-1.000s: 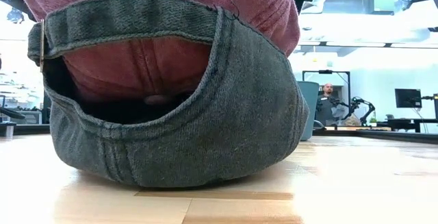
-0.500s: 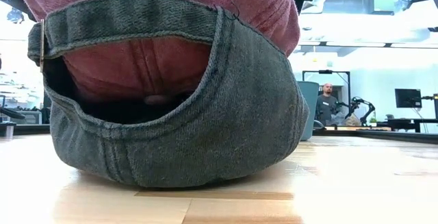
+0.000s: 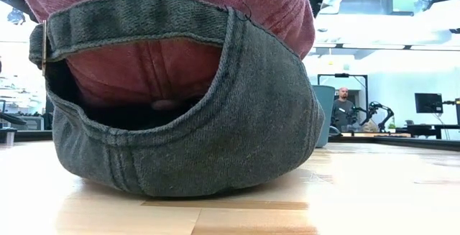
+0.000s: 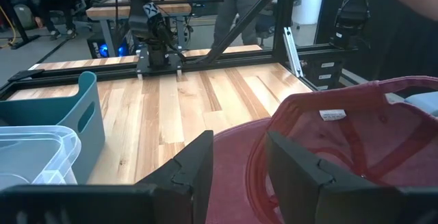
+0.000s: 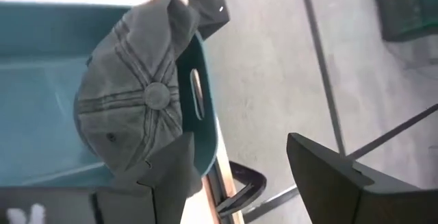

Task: Pick & Place hat
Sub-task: Put the top red cap into the transparent bin

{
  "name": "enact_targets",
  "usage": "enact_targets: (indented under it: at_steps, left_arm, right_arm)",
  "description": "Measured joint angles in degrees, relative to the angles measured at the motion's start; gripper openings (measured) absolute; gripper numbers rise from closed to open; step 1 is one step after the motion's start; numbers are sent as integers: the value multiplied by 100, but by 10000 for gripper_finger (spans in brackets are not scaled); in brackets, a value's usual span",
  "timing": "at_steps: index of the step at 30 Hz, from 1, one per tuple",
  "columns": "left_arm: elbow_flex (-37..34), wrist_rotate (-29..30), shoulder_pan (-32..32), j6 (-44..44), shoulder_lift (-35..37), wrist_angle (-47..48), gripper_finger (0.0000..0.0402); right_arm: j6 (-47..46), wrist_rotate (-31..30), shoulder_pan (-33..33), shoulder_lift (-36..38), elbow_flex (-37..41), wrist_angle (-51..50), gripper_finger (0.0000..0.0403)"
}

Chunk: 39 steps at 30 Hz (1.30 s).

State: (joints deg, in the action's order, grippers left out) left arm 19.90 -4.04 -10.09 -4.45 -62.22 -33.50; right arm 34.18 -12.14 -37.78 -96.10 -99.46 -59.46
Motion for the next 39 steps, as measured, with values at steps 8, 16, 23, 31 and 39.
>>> enact_targets:
  at_steps: [8,16,23,31,39]
  left_arm:
    - [0,-1,2,0,0,1,131]
    - [0,-2,0,42,0,0,131]
    - [0,-2,0,44,0,0,131]
    - [0,-2,0,87,1,0,131]
    - [0,-4,0,87,0,-2,131]
  right_arm:
    - [-596,571,273,677,-2,-43,228]
    - [-1196,1588,909,1009,-2,-831,228]
    - [-1719,1864,1756,952,0,-1483,228]
    - [-2390,1864,2832,908,-1,-1629,228]
    - [-2700,1864,3842,751,0,-1213,228]
